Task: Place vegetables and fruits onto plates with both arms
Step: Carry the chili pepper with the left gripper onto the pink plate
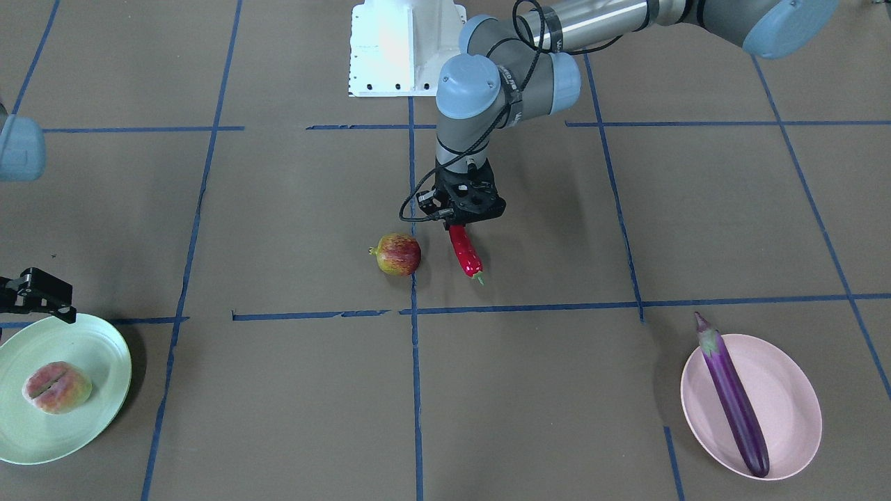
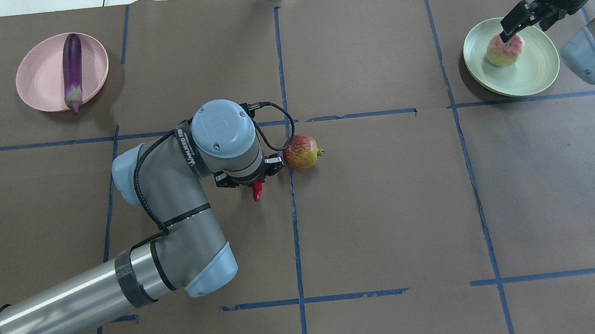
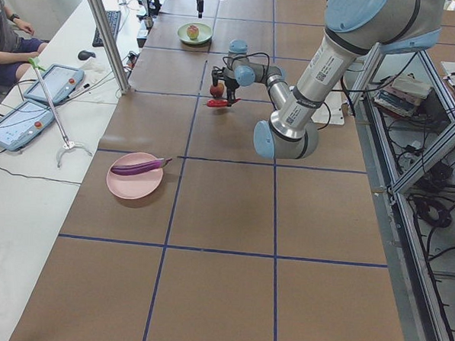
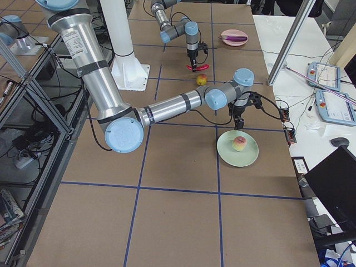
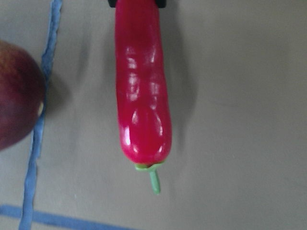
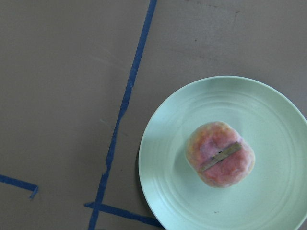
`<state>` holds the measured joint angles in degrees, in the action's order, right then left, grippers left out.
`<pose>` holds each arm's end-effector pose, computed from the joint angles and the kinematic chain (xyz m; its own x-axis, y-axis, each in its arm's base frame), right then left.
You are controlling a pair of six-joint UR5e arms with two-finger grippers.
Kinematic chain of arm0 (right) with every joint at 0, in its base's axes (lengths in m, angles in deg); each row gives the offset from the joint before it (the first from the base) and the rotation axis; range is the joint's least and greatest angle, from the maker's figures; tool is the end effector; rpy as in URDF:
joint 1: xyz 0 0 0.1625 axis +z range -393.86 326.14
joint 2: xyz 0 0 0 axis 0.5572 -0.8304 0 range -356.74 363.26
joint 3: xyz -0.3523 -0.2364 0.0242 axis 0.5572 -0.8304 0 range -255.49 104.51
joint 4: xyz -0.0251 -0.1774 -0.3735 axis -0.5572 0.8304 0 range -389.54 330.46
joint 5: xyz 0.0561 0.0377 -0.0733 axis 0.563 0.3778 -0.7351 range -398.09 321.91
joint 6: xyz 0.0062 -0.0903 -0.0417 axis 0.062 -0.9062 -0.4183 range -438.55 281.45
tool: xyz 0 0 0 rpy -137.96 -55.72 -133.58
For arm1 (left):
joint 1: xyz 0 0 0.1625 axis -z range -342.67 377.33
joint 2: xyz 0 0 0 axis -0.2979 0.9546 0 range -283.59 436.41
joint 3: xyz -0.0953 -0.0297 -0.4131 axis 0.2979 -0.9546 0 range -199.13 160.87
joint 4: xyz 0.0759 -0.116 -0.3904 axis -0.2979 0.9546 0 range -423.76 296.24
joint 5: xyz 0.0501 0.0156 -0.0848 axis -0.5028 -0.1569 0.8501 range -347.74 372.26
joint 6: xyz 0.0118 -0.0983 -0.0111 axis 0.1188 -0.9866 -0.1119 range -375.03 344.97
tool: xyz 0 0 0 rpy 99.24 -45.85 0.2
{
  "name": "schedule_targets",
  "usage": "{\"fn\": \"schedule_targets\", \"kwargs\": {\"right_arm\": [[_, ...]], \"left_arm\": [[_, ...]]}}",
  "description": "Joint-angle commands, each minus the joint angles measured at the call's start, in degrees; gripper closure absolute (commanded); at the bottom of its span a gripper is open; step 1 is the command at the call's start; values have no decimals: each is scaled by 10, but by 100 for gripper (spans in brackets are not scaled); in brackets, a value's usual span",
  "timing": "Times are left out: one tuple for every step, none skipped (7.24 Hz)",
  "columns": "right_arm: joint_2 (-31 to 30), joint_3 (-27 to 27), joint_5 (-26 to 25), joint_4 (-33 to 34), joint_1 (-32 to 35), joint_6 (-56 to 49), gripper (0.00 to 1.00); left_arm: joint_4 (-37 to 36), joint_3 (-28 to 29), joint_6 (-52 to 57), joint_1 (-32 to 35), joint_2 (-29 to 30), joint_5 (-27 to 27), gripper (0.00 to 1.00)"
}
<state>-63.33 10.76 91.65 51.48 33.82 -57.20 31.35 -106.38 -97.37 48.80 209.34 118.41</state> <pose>-0.1872 -0.6392 0.4400 0.6755 -0.2403 0.6971 0.0937 0.9657 0.2421 0.5651 -0.4697 0.2171 0.6391 -0.2410 -0.7304 0.2498 0.9632 -0.0993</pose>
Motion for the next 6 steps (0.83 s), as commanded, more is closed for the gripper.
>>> {"fn": "schedule_targets", "kwargs": {"right_arm": [[1,11,-5,-13,-36,8,0],[2,28,-6,-16,-55,59,0],[9,55,-34,-16,-87,109,0],[14,78,-59,-16,-124,173,0],[45,87,-89,-16,-163,258,0],[66,87,-108,-16,-189,304,0]], "left_arm": [[-1,3,22,121,-21,68,100],[-4,42,84,174,-22,98,100],[2,107,153,218,-20,115,100],[3,144,208,251,-17,115,100],[3,195,273,286,-2,115,100],[16,261,300,296,17,112,100]]}}
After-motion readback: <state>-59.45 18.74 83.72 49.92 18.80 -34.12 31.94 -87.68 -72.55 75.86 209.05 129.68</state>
